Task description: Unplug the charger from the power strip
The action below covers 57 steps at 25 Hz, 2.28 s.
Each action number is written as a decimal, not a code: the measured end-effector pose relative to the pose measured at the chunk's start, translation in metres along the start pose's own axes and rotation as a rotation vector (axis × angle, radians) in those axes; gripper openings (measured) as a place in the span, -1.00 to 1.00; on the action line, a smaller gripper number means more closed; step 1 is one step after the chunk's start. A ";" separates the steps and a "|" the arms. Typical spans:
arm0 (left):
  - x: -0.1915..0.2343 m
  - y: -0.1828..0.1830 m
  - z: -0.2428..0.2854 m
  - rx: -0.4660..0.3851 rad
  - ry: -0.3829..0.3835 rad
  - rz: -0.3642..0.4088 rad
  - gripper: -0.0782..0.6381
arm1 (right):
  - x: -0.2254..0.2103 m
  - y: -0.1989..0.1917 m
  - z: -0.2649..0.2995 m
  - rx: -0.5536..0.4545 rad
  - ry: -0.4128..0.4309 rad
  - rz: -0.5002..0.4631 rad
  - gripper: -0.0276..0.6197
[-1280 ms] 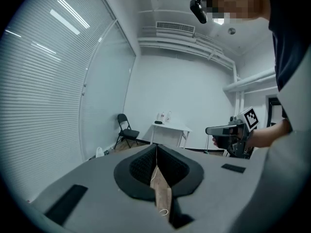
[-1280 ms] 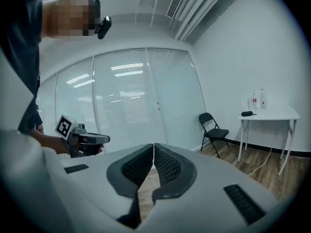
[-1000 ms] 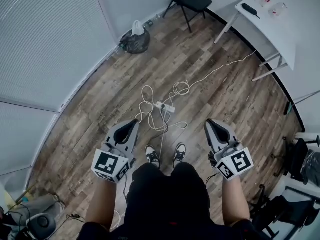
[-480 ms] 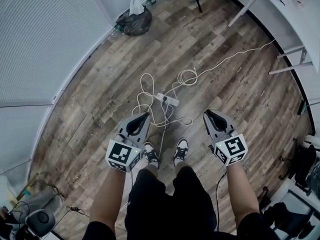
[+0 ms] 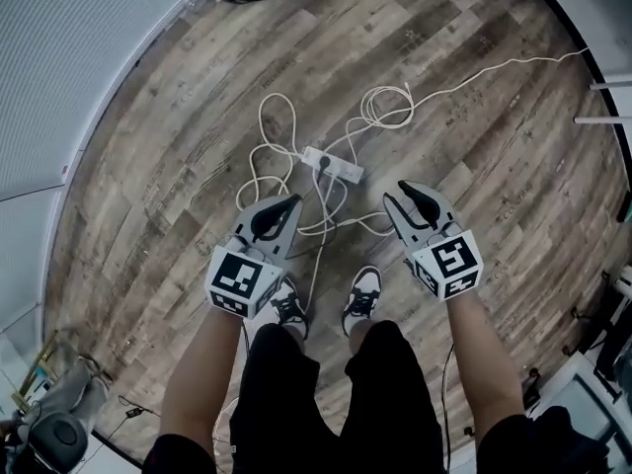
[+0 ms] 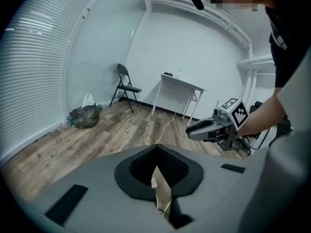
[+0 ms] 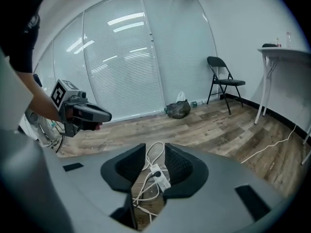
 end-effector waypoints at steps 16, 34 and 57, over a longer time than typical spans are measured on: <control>0.086 -0.221 0.197 0.124 -0.114 0.042 -0.72 | -0.061 -0.225 0.195 0.150 0.138 -0.107 -0.40; 0.094 -0.298 0.271 0.256 -0.186 0.048 -0.72 | -0.059 -0.294 0.264 0.335 0.235 -0.350 -0.57; 0.058 -0.086 0.110 0.070 -0.058 0.039 -0.72 | -0.023 -0.072 0.087 0.029 0.058 -0.112 -0.58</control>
Point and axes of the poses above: the fingertips, and each gripper's own axes: z forward along the fingers, x to its left, y out of its top, the point moved 3 cm from there along -z, backward along the fingers, and after that the axes turned 2 degrees about y, right-handed, at the moved point
